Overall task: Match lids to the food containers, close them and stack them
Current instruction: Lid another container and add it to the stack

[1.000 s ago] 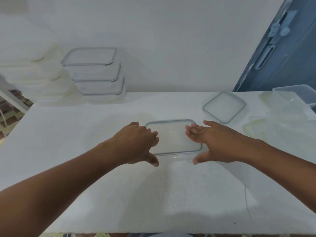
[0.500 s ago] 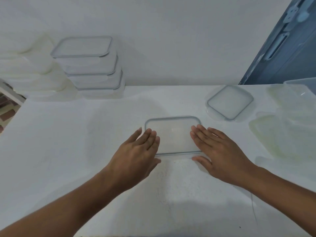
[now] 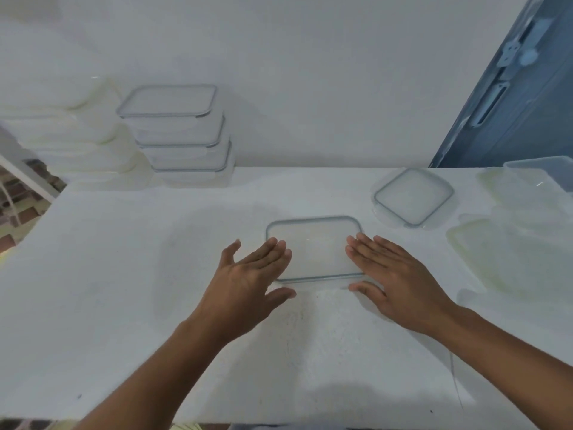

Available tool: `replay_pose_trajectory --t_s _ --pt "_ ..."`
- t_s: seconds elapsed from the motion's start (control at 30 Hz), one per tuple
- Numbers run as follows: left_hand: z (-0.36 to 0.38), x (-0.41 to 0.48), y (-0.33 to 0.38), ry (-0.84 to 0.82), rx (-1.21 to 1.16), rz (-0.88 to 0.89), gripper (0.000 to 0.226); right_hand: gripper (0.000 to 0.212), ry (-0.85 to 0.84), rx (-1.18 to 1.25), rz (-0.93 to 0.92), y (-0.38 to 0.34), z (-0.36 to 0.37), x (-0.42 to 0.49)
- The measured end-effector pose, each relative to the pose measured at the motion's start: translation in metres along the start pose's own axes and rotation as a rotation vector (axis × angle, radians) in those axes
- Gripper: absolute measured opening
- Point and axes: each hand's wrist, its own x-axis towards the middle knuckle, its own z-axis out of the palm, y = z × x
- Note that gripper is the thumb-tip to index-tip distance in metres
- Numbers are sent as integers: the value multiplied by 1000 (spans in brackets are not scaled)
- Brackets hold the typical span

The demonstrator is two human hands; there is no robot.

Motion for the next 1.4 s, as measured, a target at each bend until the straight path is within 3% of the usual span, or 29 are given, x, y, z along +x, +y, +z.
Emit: replay_pose_trajectory --t_s 0.27,0.4,0.5,0.7,0.8,0.9,0.97,1.17,1.4 --pt "-18 -13 21 -11 51 105 40 37 103 59 36 20 -2 19" --pt "-20 -13 45 2 60 173 25 48 134 58 113 22 -1 41" --pt "-16 -6 62 -2 67 220 27 49 150 30 113 19 2 59" --pt "-11 4 57 34 -95 185 41 48 -24 42 208 8 -6 66" --pt "-24 7 34 -15 -92 36 59 44 -63 160 233 -12 -29 57" --pt "-33 10 23 -277 -3 -31 86 87 -460 203 198 -30 -46 46" --pt "-32 9 22 -446 78 -19 92 110 -601 121 149 -36 -46 39" --pt "-25 5 16 -503 108 17 83 118 -606 159 189 -43 -45 37" --pt "-40 25 17 -535 115 42 90 117 -709 40 173 -46 -50 47"
